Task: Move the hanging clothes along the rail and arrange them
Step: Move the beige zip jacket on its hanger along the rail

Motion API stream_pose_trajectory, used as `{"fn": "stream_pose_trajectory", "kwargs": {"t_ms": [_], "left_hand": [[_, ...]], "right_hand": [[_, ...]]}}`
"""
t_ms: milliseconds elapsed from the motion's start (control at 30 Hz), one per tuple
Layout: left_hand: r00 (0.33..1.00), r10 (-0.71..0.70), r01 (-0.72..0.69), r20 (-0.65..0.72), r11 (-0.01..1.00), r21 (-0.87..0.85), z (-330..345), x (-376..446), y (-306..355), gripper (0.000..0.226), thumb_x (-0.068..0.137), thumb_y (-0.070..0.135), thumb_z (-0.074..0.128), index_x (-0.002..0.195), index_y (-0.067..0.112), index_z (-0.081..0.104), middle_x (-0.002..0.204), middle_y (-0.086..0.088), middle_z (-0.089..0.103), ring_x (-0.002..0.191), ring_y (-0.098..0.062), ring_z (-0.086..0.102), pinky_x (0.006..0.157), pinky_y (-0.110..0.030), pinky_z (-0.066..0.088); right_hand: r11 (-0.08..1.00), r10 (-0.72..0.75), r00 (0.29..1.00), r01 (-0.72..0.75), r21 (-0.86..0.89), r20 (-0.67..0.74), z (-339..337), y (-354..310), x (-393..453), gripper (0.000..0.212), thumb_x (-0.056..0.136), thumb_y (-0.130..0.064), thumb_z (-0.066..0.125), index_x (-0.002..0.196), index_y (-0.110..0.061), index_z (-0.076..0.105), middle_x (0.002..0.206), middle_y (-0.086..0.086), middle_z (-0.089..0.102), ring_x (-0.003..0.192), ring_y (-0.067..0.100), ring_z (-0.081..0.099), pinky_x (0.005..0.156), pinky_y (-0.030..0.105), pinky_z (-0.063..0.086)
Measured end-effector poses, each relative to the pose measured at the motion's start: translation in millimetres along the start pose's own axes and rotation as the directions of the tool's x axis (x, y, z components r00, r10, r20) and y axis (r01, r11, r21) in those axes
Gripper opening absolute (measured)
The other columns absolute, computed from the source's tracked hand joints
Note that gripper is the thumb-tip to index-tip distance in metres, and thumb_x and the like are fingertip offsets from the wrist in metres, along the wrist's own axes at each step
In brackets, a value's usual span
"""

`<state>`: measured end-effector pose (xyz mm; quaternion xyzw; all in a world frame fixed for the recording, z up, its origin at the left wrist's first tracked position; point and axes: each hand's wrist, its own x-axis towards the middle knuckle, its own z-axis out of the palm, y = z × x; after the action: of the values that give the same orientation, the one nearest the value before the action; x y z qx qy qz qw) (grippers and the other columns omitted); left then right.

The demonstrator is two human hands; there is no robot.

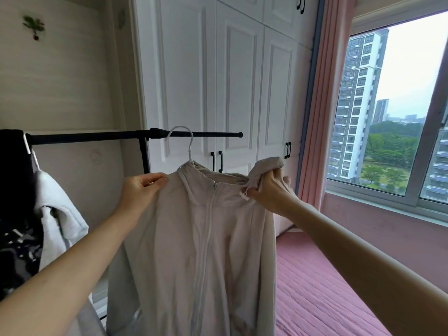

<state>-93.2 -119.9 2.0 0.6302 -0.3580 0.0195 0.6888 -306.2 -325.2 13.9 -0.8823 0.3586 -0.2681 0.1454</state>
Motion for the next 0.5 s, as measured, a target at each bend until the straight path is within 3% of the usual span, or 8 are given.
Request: {"fn": "stream_pose_trajectory", "kwargs": {"t_ms": [67,133,167,233,367,433,500], "left_hand": [[1.000,-0.006,0.007,0.026,1.000,-0.012,-2.8,-1.4,-0.4,0.016,0.080,0.009,0.074,0.080,0.026,0.073,0.072,0.021,0.073,0.073,0.008,0.066,0.082,-0.020,0.049],[1.000,-0.010,0.011,0.028,1.000,-0.028,-5.4,-2.9,-1.4,0.018,0.079,0.010,0.075,0.077,0.027,0.075,0.074,0.018,0.074,0.074,0.005,0.067,0.085,-0.024,0.050],[1.000,-0.007,0.007,0.029,0.999,-0.033,-6.5,-3.8,-1.5,0.020,0.078,0.009,0.075,0.074,0.029,0.076,0.075,0.017,0.074,0.074,0.004,0.067,0.085,-0.025,0.050],[0.999,0.011,-0.011,0.037,1.000,-0.017,-7.0,-5.3,-1.4,0.026,0.079,0.009,0.075,0.068,0.033,0.077,0.074,0.016,0.074,0.073,0.003,0.067,0.081,-0.022,0.051],[0.989,0.105,-0.113,0.102,0.990,0.079,4.3,-12.3,6.8,0.023,0.083,0.008,0.071,0.077,0.030,0.073,0.066,0.020,0.071,0.063,0.005,0.064,0.066,-0.009,0.050],[0.973,0.159,-0.178,0.170,0.978,0.104,15.1,-17.3,12.2,0.023,0.084,0.006,0.069,0.078,0.029,0.071,0.063,0.021,0.070,0.061,0.005,0.064,0.062,-0.007,0.048],[0.959,0.192,-0.218,0.211,0.970,0.107,22.4,-20.3,16.4,0.024,0.084,0.007,0.070,0.078,0.030,0.071,0.064,0.021,0.070,0.061,0.006,0.064,0.062,-0.008,0.048]], "right_hand": [[0.998,-0.053,0.998,0.054,-0.039,0.012,-2.5,-2.1,-1.6,0.079,0.078,-0.052,0.058,0.141,-0.013,0.030,0.138,0.012,0.027,0.122,0.036,0.034,0.104,0.043,0.034],[0.993,-0.116,0.987,0.119,-0.019,0.108,-0.6,-3.6,-2.7,0.031,0.086,-0.036,0.059,0.103,-0.011,0.058,0.107,0.007,0.051,0.099,0.020,0.050,0.087,0.022,0.041],[0.991,-0.126,0.982,0.117,0.069,0.143,-0.9,-6.9,-6.2,0.012,0.089,-0.022,0.059,0.079,-0.014,0.058,0.086,0.001,0.054,0.079,0.013,0.051,0.070,0.016,0.041],[0.976,-0.129,0.977,0.095,0.195,0.171,1.9,-10.5,-6.7,0.029,0.088,-0.005,0.054,0.064,-0.021,0.049,0.066,-0.003,0.050,0.062,0.012,0.046,0.056,0.020,0.038],[0.954,-0.171,0.965,0.113,0.276,0.198,7.5,-27.4,-8.5,0.031,0.087,0.002,0.045,0.061,-0.014,0.048,0.059,0.003,0.049,0.052,0.014,0.045,0.048,0.025,0.036],[0.914,-0.229,0.958,0.149,0.378,0.174,9.7,-41.6,-11.8,0.031,0.089,0.002,0.046,0.063,-0.015,0.049,0.060,0.001,0.049,0.053,0.013,0.045,0.050,0.026,0.036],[0.881,-0.280,0.953,0.205,0.427,0.120,9.7,-48.6,-12.6,0.030,0.090,0.001,0.047,0.068,-0.018,0.052,0.066,-0.005,0.052,0.064,0.010,0.049,0.061,0.026,0.041]]}}
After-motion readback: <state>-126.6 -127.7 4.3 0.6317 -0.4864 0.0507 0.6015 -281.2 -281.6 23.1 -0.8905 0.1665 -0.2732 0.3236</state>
